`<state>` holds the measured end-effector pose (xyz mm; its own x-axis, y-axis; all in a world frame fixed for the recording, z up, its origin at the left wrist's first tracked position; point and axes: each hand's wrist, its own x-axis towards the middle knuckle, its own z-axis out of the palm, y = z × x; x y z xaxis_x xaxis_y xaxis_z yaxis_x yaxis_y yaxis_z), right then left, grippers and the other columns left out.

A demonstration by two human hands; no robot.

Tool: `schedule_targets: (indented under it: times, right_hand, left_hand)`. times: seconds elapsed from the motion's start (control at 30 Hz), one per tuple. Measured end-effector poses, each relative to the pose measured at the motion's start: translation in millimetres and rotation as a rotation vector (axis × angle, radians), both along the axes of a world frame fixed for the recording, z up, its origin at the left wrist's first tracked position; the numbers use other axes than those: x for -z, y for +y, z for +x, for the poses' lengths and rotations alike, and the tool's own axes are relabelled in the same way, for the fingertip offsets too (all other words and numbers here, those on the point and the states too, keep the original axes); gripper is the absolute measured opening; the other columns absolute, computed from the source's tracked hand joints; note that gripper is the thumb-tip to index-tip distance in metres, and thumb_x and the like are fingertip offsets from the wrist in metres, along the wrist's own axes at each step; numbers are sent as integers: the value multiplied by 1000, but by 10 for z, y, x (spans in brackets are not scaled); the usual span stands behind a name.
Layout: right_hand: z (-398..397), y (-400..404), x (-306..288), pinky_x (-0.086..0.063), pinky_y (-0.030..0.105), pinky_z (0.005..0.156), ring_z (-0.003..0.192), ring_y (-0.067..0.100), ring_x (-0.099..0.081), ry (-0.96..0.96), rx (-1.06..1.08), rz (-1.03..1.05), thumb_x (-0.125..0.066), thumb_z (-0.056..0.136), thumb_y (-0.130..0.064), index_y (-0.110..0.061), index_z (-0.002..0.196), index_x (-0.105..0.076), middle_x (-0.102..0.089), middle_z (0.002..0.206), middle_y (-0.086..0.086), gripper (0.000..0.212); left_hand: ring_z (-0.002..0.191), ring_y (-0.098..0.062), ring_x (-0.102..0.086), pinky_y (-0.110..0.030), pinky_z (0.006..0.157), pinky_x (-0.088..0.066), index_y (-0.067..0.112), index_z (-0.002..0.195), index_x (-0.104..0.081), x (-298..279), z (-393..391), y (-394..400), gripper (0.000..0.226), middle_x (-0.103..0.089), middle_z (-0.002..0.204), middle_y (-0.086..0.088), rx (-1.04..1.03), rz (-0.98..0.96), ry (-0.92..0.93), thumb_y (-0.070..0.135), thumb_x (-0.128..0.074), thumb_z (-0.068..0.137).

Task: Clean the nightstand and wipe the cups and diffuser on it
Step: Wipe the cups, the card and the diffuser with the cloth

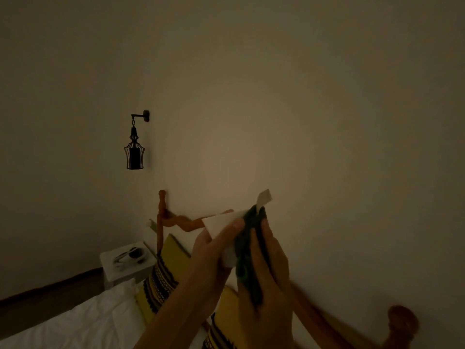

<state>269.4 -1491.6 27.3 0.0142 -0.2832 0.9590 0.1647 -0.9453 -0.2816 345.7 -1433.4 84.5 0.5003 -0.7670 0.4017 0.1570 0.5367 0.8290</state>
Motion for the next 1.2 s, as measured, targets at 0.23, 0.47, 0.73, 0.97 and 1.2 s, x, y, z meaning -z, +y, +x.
schedule_targets:
  times: [0.23, 0.47, 0.73, 0.97, 1.2]
  right_hand:
    - [-80, -1, -249, -45, 28, 109, 137, 1, -43, 0, -228, 323, -57, 96, -32, -22, 139, -51, -48, 148, -8, 45]
    - [-147, -198, -229, -55, 36, 99, 120, 20, -61, 94, -50, 329, -70, 88, -11, -13, 132, -61, -63, 132, 4, 45]
    - [-180, -335, -177, -60, 48, 82, 91, 28, -74, 140, -646, 1013, -66, 75, -40, -25, 109, -72, -78, 99, 3, 37]
    - [-252, -341, 21, -52, 51, 95, 107, 38, -64, 203, -585, 1133, -67, 64, -45, -12, 124, -63, -67, 118, 16, 69]
    - [-192, 62, 160, -51, 27, 96, 122, 10, -60, 168, -307, 545, -66, 88, -33, -35, 132, -57, -64, 128, -17, 45]
  left_hand:
    - [98, -26, -72, -31, 77, -59, 14, 103, -78, -31, 1, -16, 32, -74, 107, -12, 74, -47, 39, 32, -74, 77]
    - [84, -19, -75, -30, 69, -59, 23, 86, -81, 156, 102, 50, 23, -76, 92, -4, 140, -88, 117, 28, -82, 64]
    - [91, -28, -74, -35, 69, -61, 14, 101, -77, 208, 213, 84, 64, -75, 102, -14, 231, -46, 139, 30, -99, 43]
    - [86, -21, -76, -32, 66, -61, 16, 108, -72, 235, 346, 115, 46, -78, 94, -8, 150, -64, 241, 26, -83, 65]
    - [122, -36, -61, -53, 105, -46, 15, 125, -68, 297, 265, 34, 50, -66, 129, -16, 171, -69, 345, 24, -78, 77]
